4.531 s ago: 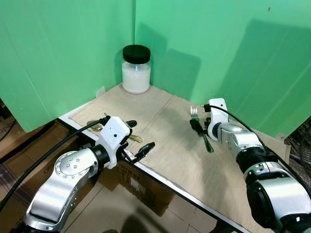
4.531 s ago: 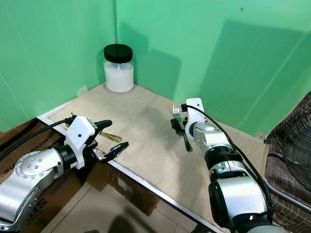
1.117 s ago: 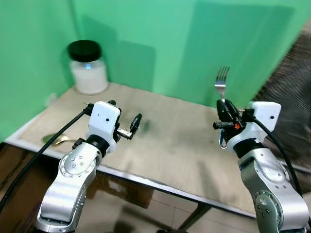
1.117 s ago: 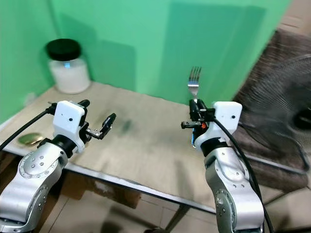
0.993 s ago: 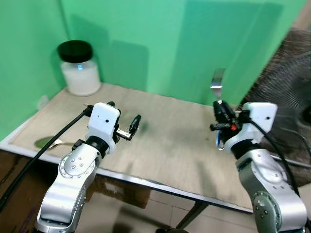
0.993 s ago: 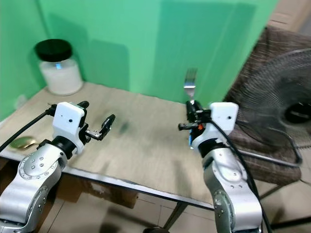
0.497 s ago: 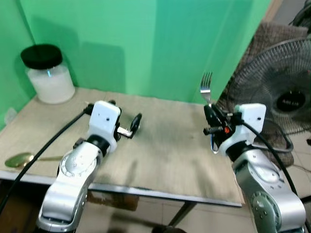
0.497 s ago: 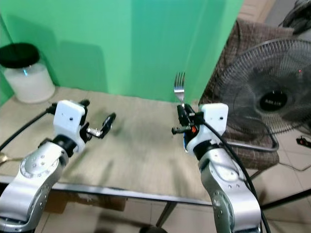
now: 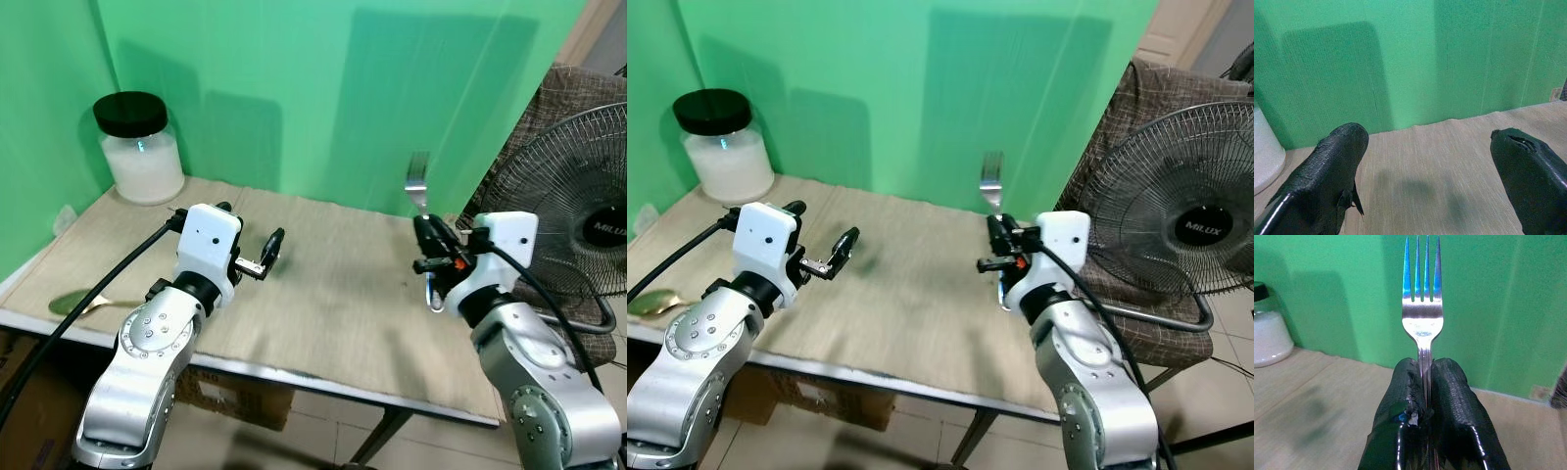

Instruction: Setting the table

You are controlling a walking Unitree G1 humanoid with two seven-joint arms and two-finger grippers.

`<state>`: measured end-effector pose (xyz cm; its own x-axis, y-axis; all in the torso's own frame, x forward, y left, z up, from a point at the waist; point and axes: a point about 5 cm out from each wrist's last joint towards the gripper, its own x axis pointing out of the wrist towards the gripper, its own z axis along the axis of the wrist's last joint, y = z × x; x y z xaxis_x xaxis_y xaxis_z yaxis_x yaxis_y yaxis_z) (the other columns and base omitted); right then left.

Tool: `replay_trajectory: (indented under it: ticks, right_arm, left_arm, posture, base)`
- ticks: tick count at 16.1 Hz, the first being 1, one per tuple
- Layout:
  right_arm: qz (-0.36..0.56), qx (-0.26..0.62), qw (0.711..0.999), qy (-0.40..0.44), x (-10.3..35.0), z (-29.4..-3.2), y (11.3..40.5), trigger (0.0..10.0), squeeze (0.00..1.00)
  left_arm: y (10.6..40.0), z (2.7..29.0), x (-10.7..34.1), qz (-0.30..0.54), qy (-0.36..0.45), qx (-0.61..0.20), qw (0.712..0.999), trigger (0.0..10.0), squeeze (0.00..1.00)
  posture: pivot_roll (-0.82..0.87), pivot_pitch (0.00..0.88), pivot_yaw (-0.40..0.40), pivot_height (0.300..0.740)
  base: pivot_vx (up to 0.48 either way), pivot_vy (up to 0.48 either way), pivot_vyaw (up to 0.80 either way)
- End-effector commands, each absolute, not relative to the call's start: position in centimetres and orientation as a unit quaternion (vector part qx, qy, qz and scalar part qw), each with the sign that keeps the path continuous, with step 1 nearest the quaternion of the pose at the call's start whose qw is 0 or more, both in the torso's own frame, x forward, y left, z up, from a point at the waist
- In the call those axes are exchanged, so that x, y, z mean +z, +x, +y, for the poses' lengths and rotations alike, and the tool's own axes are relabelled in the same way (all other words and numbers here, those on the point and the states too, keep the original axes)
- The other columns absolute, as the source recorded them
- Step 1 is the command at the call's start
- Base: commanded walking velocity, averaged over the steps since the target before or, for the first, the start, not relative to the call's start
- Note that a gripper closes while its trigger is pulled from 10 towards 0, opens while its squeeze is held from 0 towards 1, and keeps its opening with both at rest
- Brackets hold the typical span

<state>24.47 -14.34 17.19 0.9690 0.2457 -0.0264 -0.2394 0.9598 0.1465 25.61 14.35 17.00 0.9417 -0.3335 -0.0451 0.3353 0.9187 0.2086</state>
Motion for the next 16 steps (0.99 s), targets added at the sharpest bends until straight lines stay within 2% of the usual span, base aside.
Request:
replay_trajectory:
  ticks: [1, 5, 16]
  right_arm:
    - [0.03, 0.11, 0.991, 0.071, 17.03, -14.91, 24.51, 10.0, 0.0]
    - [0.039, 0.098, 0.992, 0.076, 16.75, -15.1, 24.43, 10.0, 0.0]
    - [0.043, 0.094, 0.991, 0.081, 16.47, -15.14, 24.02, 10.0, 0.0]
  left_arm:
    - [25.63, 14.26, 16.88, 0.009, 0.106, -0.174, 0.979, 10.0, 0.0]
    - [25.81, 14.32, 16.81, 0.012, 0.112, -0.174, 0.978, 10.0, 0.0]
    - [25.91, 14.12, 16.79, 0.014, 0.121, -0.199, 0.972, 10.0, 0.0]
  posture:
    - [0.01, 0.0, -0.09, 0.74]
    - [0.01, 0.0, -0.085, 0.74]
    - [0.01, 0.0, -0.06, 0.74]
  base:
    - [0.0, 0.0, 0.0]
    - [0.0, 0.0, 0.0]
    - [0.0, 0.0, -0.78]
